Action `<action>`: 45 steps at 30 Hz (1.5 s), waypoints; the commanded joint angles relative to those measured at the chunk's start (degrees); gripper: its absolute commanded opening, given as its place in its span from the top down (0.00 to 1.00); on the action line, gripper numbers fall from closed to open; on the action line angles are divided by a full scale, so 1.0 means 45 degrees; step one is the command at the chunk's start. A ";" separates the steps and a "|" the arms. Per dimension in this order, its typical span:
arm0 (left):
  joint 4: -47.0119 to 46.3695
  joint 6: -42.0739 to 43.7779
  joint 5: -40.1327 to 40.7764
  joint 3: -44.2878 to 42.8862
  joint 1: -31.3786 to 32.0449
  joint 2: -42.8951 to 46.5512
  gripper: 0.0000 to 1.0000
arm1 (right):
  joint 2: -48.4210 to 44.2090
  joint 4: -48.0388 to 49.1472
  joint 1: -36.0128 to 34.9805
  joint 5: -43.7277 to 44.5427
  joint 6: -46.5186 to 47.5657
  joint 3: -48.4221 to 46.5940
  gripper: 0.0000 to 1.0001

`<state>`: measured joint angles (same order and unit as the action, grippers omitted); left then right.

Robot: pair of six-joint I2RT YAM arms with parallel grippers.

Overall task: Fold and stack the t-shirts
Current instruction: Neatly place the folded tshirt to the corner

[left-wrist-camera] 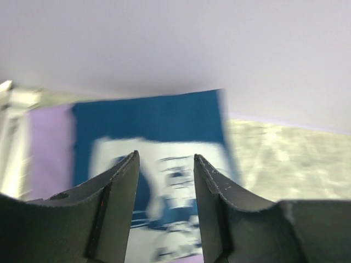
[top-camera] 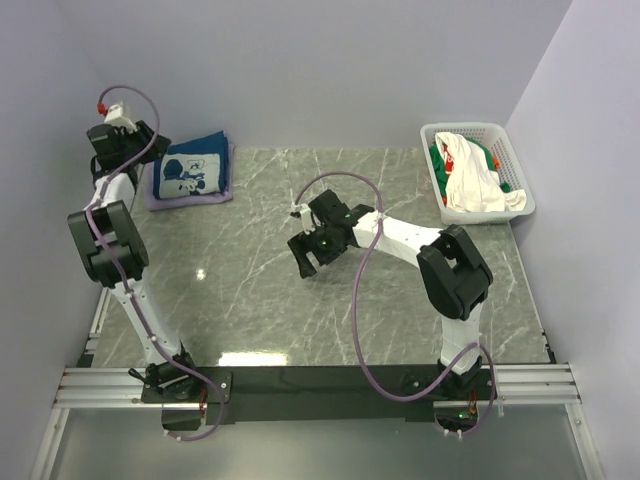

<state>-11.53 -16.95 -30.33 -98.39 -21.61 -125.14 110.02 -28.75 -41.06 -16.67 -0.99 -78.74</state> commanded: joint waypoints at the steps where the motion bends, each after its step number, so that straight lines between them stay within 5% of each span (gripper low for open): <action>1: -0.0623 -0.0764 -0.0819 0.0710 0.0659 0.0740 0.51 | -0.0562 0.0081 0.0217 -0.0786 -0.0033 -0.0061 0.07; 18: 0.1349 -0.0318 -0.0565 0.1278 0.1598 -0.0513 0.49 | -0.1770 0.0451 0.1682 -0.2097 -0.0346 0.0739 0.06; 25: 0.3166 0.1831 -0.0097 0.2565 0.1735 0.2489 0.36 | -0.3993 0.0550 0.2580 -0.1961 -0.0092 0.1481 0.04; 30: 0.5604 0.3452 0.0390 0.2881 0.1969 0.4603 0.01 | -0.6043 0.0472 0.4022 -0.2156 -0.0033 0.2262 0.02; 38: 0.8966 0.4606 0.0605 0.3795 0.2320 0.8235 0.01 | -0.8587 -0.0327 0.7148 -0.2390 -0.0052 0.3668 0.00; 45: 0.9418 0.5523 0.2421 0.7578 0.3589 1.1712 0.01 | -0.9485 -0.1208 0.9650 -0.2372 0.1020 0.5094 0.00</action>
<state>27.38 4.16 -24.10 -70.59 -7.81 -76.12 69.65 -31.09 -0.19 -26.85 0.30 -58.00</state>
